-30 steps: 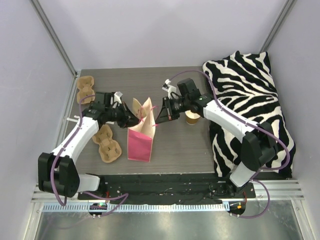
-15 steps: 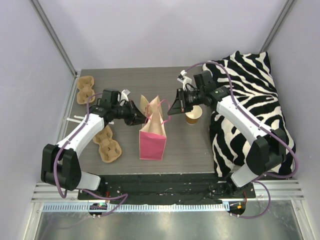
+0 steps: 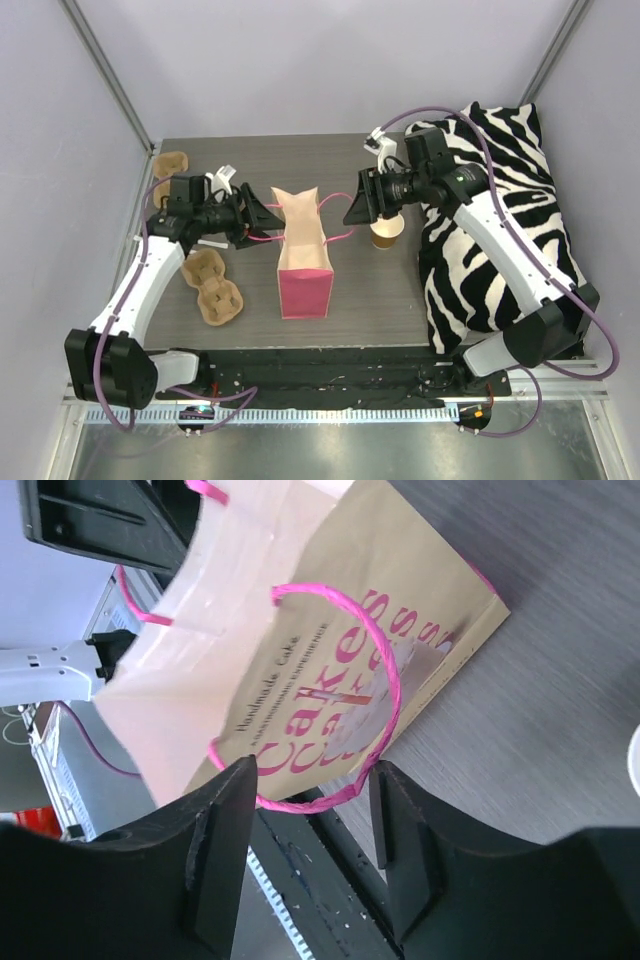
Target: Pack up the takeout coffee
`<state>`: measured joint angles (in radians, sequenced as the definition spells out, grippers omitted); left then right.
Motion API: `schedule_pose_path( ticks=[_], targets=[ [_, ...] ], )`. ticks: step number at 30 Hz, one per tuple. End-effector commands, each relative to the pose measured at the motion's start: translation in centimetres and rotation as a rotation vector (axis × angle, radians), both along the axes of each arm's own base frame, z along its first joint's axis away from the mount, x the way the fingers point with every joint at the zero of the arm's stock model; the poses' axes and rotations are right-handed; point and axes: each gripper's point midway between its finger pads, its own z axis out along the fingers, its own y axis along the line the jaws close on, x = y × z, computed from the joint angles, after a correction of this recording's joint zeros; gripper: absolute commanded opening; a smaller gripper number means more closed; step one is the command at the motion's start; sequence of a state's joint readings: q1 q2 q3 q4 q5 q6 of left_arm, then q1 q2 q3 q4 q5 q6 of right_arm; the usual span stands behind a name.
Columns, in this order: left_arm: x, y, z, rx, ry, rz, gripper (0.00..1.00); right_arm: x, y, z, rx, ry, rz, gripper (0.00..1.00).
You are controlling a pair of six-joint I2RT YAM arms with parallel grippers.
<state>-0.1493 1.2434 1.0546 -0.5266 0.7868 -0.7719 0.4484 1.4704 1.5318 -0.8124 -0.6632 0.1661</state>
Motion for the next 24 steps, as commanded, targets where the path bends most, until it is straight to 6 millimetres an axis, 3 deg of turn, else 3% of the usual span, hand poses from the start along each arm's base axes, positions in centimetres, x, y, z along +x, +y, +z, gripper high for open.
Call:
schedule_pose_path(
  ticks=[1,4,9,14,19,20,21,23,24],
  targets=[
    [-1.2,0.3,3.1,-0.006,-0.117,-0.04,0.76,-0.3,-0.9,5.2,0.024,-0.167,0.002,0.62],
    [-1.4,0.8,4.5,0.011,-0.188,-0.025,0.83,-0.1,-1.0,6.9,0.036,-0.225,0.0,0.7],
    [-1.0,1.8,7.3,0.077,-0.333,0.02,0.93,1.3,-0.7,9.1,0.043,-0.306,-0.005,0.74],
    [-1.9,2.4,8.5,0.113,-0.372,0.012,0.95,2.3,-0.4,10.5,0.039,-0.388,0.019,0.79],
    [-2.5,3.4,9.3,0.154,-0.443,-0.006,1.0,4.2,0.5,14.2,0.05,-0.591,0.08,0.91],
    [-2.6,3.6,9.9,0.169,-0.465,-0.023,1.0,5.1,1.2,13.7,0.025,-0.646,0.138,0.91],
    [-2.3,4.0,9.7,0.179,-0.447,-0.028,1.0,5.2,1.4,15.1,0.027,-0.708,0.161,0.92],
    [-2.1,4.9,10.5,0.161,-0.471,-0.009,1.0,6.8,2.5,14.7,-0.002,-0.755,0.195,0.93],
    [-1.2,6.8,10.9,0.165,-0.474,0.057,1.0,6.9,3.1,16.1,-0.012,-0.841,0.232,0.94]
  ],
)
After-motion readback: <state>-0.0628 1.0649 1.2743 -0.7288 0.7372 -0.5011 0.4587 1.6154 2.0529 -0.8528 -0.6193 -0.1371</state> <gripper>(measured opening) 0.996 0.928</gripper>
